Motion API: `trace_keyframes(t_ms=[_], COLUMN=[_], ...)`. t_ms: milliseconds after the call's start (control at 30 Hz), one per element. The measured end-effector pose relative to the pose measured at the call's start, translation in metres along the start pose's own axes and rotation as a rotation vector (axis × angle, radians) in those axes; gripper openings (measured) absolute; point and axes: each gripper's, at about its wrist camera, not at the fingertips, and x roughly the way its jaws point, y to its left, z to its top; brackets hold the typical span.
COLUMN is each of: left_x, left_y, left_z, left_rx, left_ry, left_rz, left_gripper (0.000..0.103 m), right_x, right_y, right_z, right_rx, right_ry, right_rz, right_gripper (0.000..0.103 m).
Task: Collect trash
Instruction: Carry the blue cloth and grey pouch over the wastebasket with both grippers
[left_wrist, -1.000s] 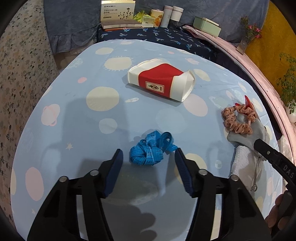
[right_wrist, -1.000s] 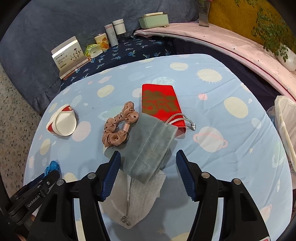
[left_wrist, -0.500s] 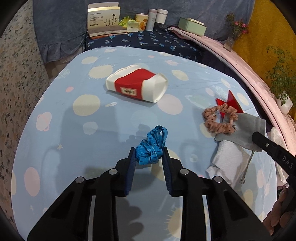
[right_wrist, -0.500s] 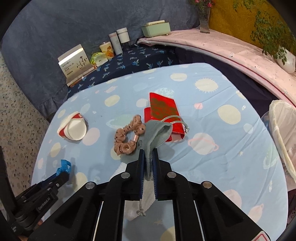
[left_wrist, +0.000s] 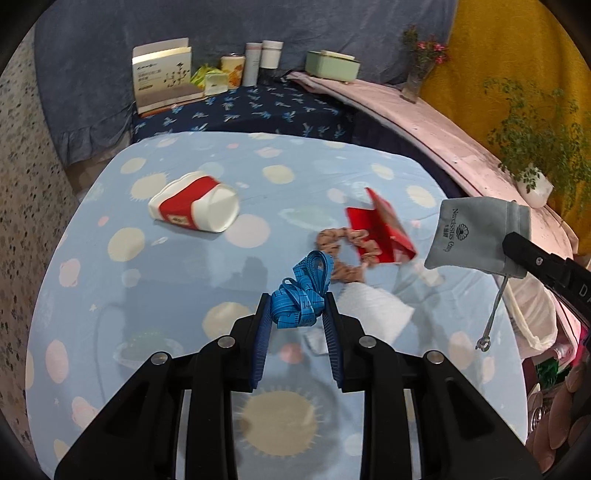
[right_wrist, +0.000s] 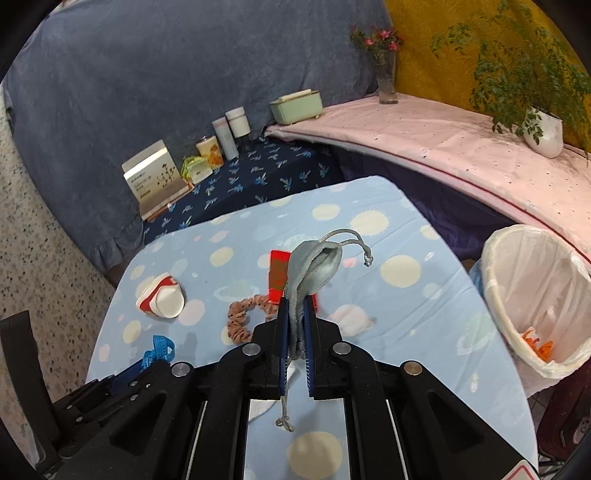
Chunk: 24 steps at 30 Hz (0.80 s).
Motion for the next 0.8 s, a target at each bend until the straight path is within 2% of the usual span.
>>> trace_keyframes(t_ms=[400, 800], left_x=[-0.014, -0.013], left_y=[-0.08, -0.156], left_z=[-0.002, -0.008], left_rx=[0.128, 0.246], left_ry=[-0.024, -0.022], left_rz=[-0.05, -0.092], left_gripper=[0.027, 0.027], right_x=[-0.041, -0.07], right_y=[-0.059, -0.135], right_z=[0.003, 0.0], right_rx=[0.069, 0.169], right_ry=[-0.063, -0.106], right_rz=[-0.036, -0.094], right_gripper=[0.007, 0.007])
